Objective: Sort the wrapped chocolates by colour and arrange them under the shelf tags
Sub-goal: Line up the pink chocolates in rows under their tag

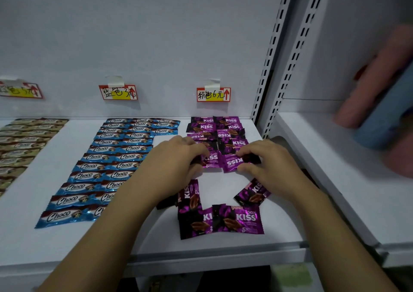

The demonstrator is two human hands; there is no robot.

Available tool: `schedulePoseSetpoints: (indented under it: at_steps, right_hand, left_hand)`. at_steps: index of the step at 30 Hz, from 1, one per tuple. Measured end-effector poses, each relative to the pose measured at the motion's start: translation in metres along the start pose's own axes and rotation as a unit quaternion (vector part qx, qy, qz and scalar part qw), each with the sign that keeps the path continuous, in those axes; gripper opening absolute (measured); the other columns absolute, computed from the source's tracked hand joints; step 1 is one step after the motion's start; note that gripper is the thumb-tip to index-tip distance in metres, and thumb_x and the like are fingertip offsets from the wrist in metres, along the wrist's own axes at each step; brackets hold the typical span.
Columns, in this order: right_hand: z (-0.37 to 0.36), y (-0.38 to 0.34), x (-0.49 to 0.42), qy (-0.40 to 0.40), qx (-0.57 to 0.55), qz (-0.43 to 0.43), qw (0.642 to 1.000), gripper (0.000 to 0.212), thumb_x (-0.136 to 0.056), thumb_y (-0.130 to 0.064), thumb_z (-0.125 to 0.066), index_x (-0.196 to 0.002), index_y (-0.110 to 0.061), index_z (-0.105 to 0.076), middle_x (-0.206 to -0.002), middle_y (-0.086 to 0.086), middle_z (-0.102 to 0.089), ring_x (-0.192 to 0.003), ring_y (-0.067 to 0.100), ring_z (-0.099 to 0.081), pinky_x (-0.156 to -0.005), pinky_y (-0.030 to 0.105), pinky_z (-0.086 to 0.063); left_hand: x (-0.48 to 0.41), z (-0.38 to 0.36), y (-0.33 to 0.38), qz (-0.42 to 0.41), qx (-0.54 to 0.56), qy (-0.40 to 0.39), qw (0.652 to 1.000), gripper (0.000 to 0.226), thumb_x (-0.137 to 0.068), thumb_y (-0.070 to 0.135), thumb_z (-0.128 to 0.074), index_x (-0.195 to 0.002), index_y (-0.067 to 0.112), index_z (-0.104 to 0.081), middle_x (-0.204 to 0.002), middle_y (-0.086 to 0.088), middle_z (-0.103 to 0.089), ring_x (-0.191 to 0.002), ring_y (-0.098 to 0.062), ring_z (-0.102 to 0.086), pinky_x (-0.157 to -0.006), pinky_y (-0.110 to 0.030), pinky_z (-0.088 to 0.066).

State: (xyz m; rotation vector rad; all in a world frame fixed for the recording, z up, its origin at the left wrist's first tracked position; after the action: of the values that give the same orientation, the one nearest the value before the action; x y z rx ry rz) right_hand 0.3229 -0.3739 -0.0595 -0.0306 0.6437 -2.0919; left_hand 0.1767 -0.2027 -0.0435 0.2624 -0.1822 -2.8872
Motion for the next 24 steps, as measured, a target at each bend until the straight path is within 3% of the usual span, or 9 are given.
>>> schedulePoseSetpoints:
  at_steps: [4, 9, 16, 24]
  right_hand:
    - [0.001, -0.002, 0.007, 0.006, 0.048, 0.001, 0.999, 0.036, -0.086, -0.044, -0.066, -0.119, -0.031, -0.065, -0.127, -0.014, -0.058, -0.122, 0.008, -0.045, -0.111, 0.038, -0.03]
    - [-0.001, -0.01, 0.014, -0.014, 0.084, 0.037, 0.996, 0.037, -0.093, -0.041, -0.056, -0.129, -0.035, -0.058, -0.14, -0.015, -0.049, -0.13, 0.005, -0.038, -0.108, 0.029, -0.028]
    - [-0.009, -0.007, 0.015, -0.045, 0.096, 0.031, 0.994, 0.035, -0.096, -0.039, -0.052, -0.13, -0.037, -0.058, -0.14, -0.019, -0.049, -0.131, -0.001, -0.036, -0.104, 0.021, -0.03]
    - [-0.012, 0.002, 0.02, -0.072, 0.112, 0.06, 0.989, 0.039, -0.1, -0.037, -0.043, -0.139, -0.036, -0.046, -0.148, -0.018, -0.037, -0.139, -0.003, -0.024, -0.106, 0.012, -0.015]
  left_hand:
    - [-0.005, -0.012, 0.005, -0.006, -0.006, -0.021, 1.0, 0.042, -0.094, 0.038, -0.054, -0.135, 0.038, -0.047, -0.136, 0.008, -0.049, -0.119, -0.014, -0.044, -0.095, -0.032, -0.039]
    - [-0.01, -0.016, 0.004, -0.02, -0.025, -0.013, 0.999, 0.038, -0.095, 0.04, -0.05, -0.133, 0.037, -0.051, -0.133, 0.009, -0.051, -0.117, -0.013, -0.043, -0.096, -0.031, -0.037]
    - [-0.014, -0.021, 0.01, -0.036, -0.043, 0.002, 0.998, 0.037, -0.097, 0.041, -0.043, -0.134, 0.036, -0.048, -0.128, 0.008, -0.052, -0.119, -0.014, -0.041, -0.099, -0.034, -0.027]
    - [-0.011, -0.025, 0.017, -0.029, -0.025, 0.003, 0.999, 0.034, -0.099, 0.035, -0.043, -0.131, 0.031, -0.055, -0.131, 0.009, -0.05, -0.119, -0.014, -0.041, -0.094, -0.03, -0.032]
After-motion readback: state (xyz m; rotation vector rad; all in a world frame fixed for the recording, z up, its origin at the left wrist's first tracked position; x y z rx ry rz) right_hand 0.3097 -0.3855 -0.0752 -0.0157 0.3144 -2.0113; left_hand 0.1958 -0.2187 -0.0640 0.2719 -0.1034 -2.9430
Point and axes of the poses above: each hand's wrist, its own x-axis away from the middle knuckle, its own z-axis out of the back of the hand, y = z × x, the point moved 1 cm from there along -x, towards the middle knuckle
